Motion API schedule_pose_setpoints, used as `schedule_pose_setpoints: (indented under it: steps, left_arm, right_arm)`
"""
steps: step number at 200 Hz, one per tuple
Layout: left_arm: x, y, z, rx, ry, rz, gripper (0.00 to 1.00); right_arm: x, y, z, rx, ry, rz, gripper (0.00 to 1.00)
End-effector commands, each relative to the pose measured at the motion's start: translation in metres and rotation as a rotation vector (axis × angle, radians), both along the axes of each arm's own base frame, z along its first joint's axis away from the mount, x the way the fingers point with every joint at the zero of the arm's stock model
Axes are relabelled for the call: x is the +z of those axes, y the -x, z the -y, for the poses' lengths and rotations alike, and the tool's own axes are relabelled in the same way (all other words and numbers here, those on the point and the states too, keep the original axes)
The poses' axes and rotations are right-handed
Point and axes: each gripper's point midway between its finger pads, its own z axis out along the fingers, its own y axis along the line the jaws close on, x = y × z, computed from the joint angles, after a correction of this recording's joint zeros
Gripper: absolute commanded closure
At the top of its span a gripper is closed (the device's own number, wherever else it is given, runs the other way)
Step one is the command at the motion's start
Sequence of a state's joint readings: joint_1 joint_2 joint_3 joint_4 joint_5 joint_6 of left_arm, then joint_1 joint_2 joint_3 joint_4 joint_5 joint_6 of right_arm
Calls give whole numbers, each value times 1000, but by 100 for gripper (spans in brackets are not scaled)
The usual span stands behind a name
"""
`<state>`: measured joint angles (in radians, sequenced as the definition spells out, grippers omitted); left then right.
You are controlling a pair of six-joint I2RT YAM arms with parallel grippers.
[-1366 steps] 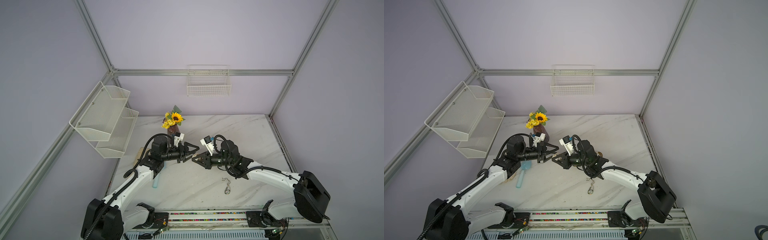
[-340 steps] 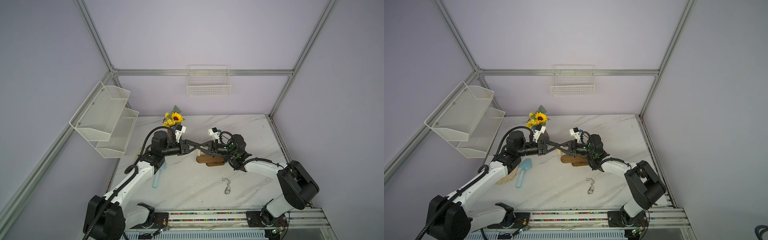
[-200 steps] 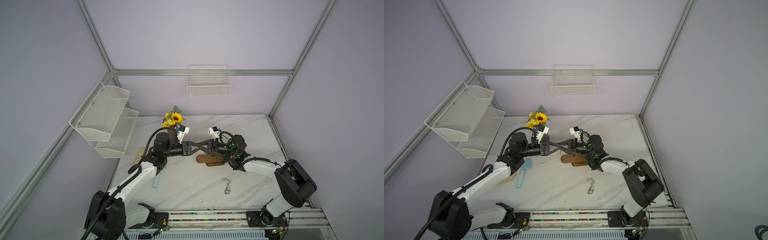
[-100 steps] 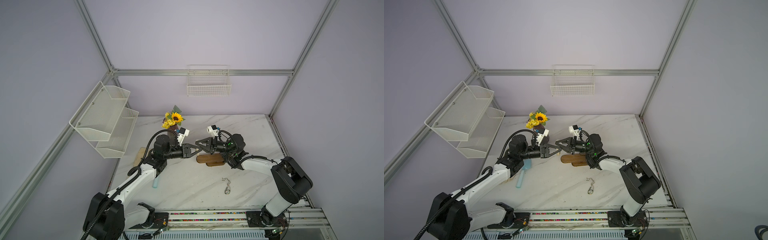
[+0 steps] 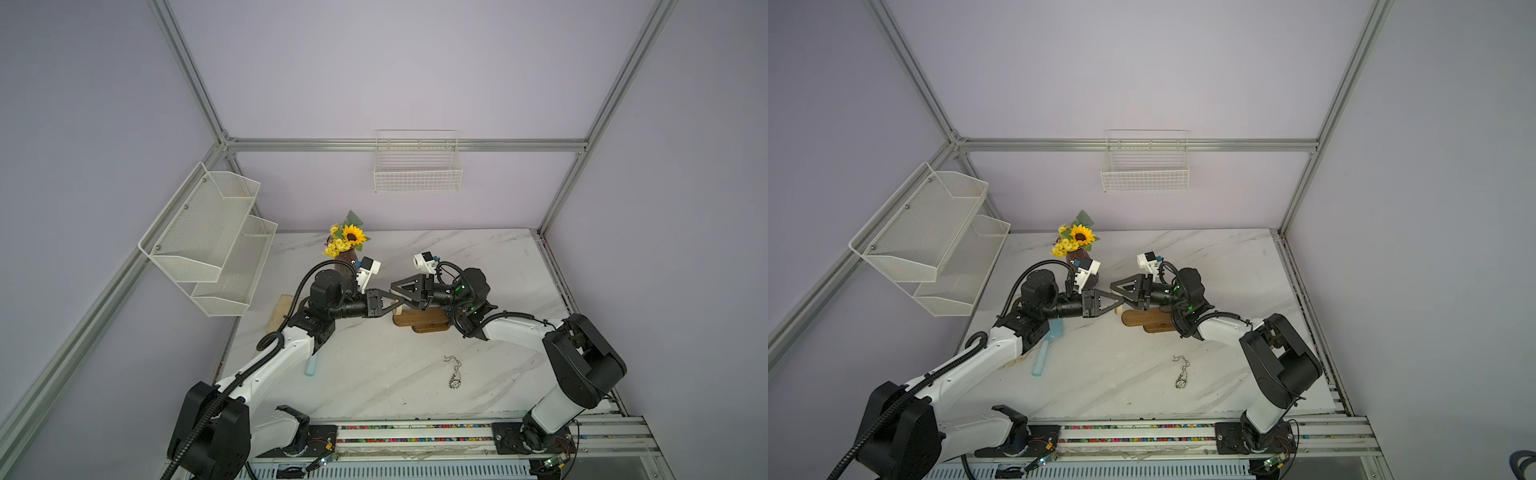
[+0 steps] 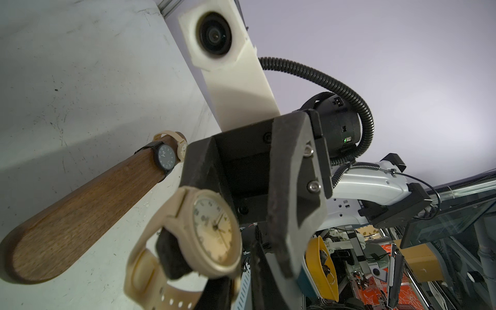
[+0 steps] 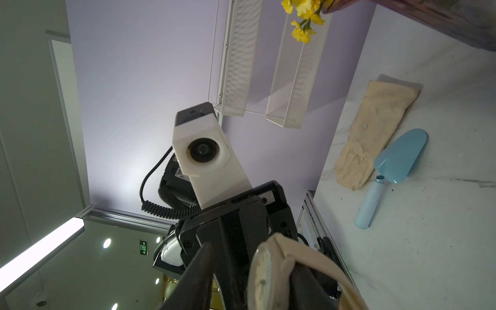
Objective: Place watch on stand
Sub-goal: Pick up the watch at the center of the board.
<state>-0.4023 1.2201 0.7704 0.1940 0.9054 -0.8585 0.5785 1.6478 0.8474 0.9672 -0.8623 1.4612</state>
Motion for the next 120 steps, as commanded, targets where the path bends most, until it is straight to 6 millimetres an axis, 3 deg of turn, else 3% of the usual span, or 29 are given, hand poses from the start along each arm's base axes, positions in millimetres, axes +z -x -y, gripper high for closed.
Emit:
schedule_pose_setpoints:
  steps: [1, 37, 120]
  left_arm:
    - [-3, -3, -5, 26, -33, 32, 85]
    - [-20, -19, -21, 85, -23, -28, 86]
    - [-9, -13, -20, 56, 9, 31, 93]
  right_arm:
    - [-2, 8, 3, 14, 0, -52, 57]
    - [-17, 14, 4, 33, 26, -90, 57]
    - [-36, 1, -2, 27, 28, -137, 56]
